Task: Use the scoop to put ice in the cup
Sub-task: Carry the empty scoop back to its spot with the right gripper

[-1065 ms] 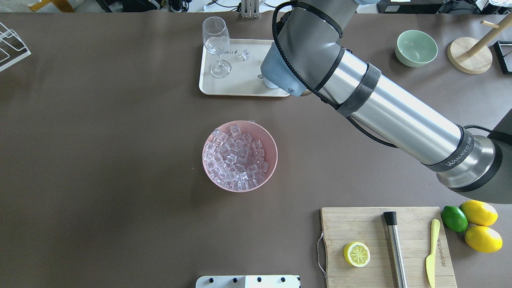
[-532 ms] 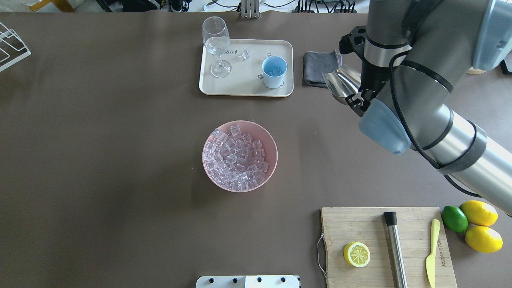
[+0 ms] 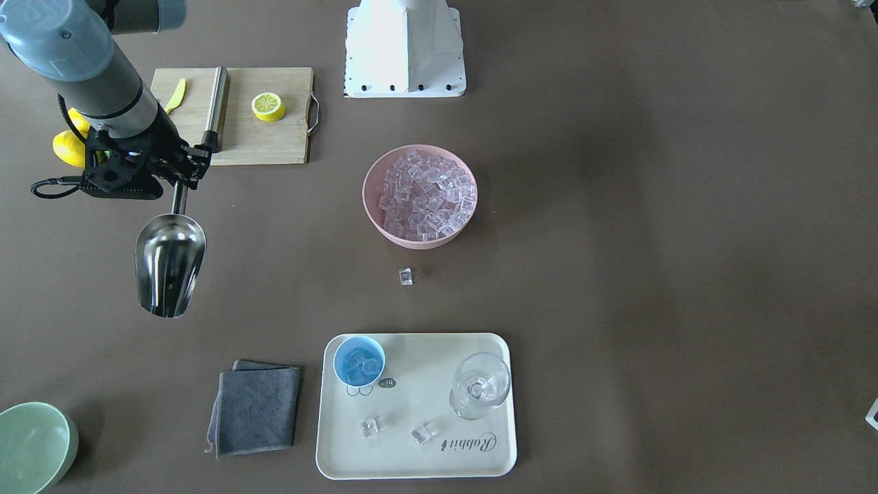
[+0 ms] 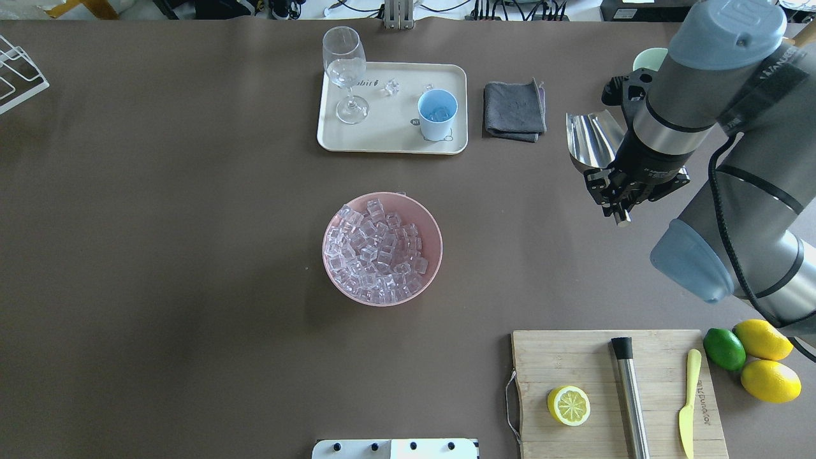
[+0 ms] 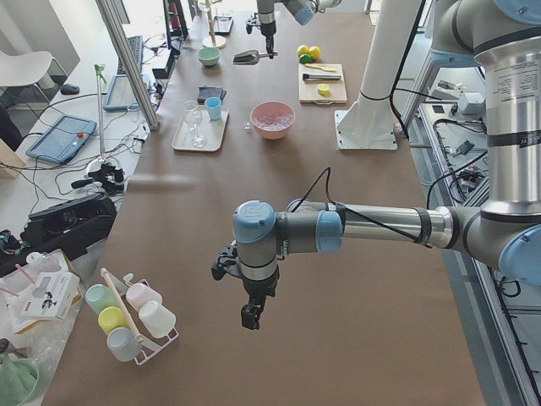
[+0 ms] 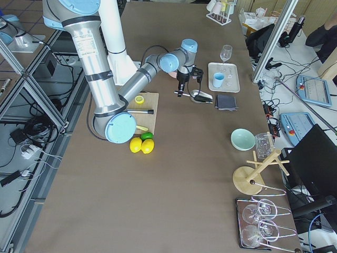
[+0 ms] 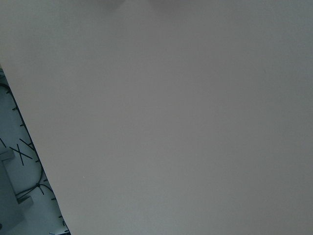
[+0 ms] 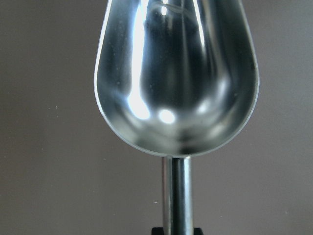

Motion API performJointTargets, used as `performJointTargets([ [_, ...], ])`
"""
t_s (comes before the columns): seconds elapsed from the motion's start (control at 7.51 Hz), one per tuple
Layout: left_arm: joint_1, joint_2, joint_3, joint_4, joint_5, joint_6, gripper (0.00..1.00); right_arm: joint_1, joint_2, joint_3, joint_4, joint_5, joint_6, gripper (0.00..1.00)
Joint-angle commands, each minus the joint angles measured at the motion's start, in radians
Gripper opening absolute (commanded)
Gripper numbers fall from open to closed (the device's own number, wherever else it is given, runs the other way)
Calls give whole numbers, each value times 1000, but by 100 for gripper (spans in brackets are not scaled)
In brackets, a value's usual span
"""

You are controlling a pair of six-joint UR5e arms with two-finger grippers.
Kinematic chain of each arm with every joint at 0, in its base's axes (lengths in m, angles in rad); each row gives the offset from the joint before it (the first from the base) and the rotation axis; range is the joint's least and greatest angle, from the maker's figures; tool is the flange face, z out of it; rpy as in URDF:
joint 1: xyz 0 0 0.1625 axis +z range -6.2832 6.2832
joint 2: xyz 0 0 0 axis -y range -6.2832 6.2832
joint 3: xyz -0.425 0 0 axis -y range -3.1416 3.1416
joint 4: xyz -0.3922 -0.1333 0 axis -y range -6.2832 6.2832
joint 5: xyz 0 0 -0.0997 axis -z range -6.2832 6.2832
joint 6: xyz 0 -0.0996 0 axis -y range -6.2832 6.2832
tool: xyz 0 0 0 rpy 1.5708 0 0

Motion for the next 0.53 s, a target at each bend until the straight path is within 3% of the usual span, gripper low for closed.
performJointTargets([
  [0.0,-71,-15,84,14,-69,59,98,-73,-115,1,189,-11,135,0],
  [0.4,-122,-38,138,48,-133,73,98,-151,-181,-4,288,-41,204,0],
])
